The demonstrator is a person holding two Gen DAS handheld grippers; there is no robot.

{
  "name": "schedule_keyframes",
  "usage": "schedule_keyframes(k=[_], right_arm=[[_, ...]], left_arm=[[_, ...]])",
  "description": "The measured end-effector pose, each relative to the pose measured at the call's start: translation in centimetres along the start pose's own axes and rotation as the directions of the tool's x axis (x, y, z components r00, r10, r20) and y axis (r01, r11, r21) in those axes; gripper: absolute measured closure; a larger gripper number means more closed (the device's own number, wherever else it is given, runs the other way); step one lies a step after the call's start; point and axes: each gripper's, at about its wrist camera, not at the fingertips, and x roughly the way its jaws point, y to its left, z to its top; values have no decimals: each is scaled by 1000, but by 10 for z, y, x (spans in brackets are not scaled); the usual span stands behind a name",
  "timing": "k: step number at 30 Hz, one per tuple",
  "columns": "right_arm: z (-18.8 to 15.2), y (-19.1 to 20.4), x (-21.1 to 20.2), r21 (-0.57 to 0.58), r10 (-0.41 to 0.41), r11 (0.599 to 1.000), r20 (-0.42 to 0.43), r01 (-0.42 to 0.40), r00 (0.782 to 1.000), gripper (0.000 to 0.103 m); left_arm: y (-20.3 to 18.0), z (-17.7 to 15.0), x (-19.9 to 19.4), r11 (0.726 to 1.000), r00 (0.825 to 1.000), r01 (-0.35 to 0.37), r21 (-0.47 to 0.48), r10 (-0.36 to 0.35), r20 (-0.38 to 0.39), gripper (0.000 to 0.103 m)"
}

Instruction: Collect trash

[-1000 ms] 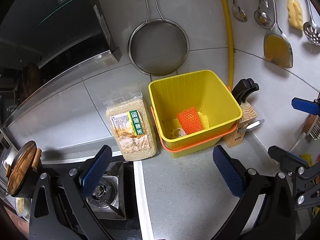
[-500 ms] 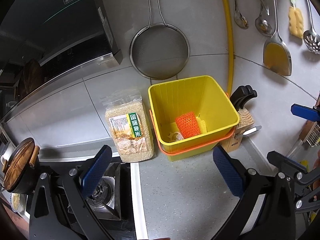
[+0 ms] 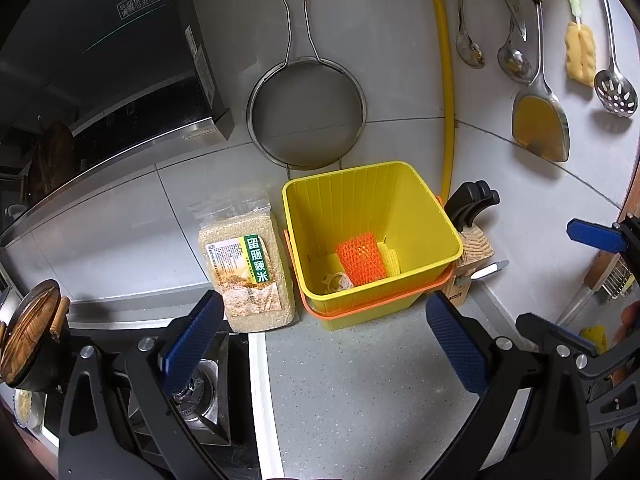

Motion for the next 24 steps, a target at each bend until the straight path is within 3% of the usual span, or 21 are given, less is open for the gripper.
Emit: schedule_keyframes(k=[24], right_arm=[[2,-2,1,7,0,1000,19,0,1000,8]], left_arm=[[0,7,1,1000,1000,-7,-14,7,21,4]])
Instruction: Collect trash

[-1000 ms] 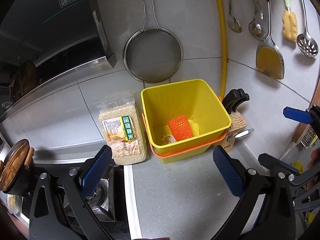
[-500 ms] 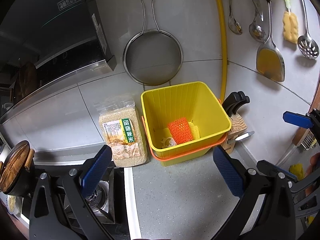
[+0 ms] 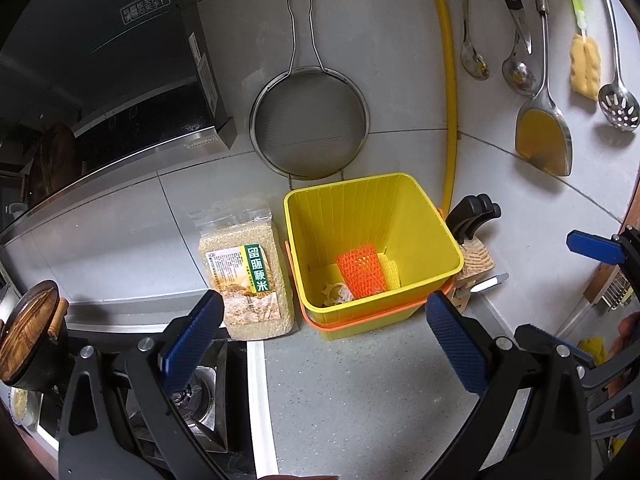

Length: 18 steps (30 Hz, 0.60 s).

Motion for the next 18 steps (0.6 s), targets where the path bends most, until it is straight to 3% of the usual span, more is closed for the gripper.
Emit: schedule_keyframes(k=[13,18], right_arm=[[6,-2,6,12,19,1000,27,-19,999,8],[8,-3,6,13,19,1000,34,-19,999,8]], left_arm=[[-3,2,1,1000,1000,-18,6,18,-1,4],[2,5,-2,998,1000,2,-60,-1,8,4]])
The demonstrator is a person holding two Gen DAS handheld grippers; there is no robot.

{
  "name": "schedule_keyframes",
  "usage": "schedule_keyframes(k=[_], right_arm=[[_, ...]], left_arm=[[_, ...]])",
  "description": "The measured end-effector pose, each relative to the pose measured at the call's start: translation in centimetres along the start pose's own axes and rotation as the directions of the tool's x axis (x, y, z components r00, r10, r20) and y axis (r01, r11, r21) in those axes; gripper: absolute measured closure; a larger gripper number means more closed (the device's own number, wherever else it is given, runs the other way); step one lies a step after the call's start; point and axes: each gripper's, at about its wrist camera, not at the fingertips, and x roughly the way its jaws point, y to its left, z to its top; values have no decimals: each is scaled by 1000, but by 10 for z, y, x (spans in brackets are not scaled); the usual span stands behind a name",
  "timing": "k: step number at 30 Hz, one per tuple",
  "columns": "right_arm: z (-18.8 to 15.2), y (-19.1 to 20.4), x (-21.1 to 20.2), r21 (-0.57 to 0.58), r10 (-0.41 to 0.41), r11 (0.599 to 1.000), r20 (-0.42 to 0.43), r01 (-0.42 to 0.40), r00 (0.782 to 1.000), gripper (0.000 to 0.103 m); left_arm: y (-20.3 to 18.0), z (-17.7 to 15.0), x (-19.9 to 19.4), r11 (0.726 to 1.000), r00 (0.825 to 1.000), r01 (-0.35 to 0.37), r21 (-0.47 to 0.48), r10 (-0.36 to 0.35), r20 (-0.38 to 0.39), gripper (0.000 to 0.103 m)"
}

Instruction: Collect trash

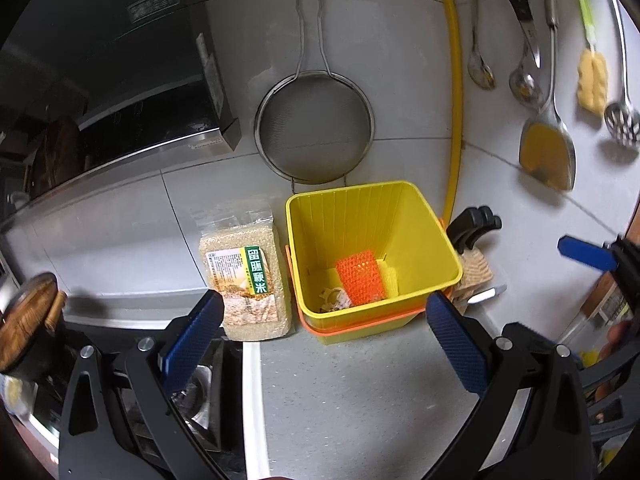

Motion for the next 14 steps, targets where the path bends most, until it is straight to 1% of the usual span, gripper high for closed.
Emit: schedule_keyframes(k=[3,8,14], right_arm=[[1,-2,-1,2,-8,1000,1,8,1000,8],[0,-5,-1,7,-17,1000,1,17,1000,8],[-1,-7,0,15,-22,1000,-1,22,1000,8]], left_arm=[[0,1,2,1000,1000,-9,-5,9,1,4],[-3,1,8,1000,999,23,11,-22,-34,4],[-7,-1,7,999,999,22,41,-21,-27,4]])
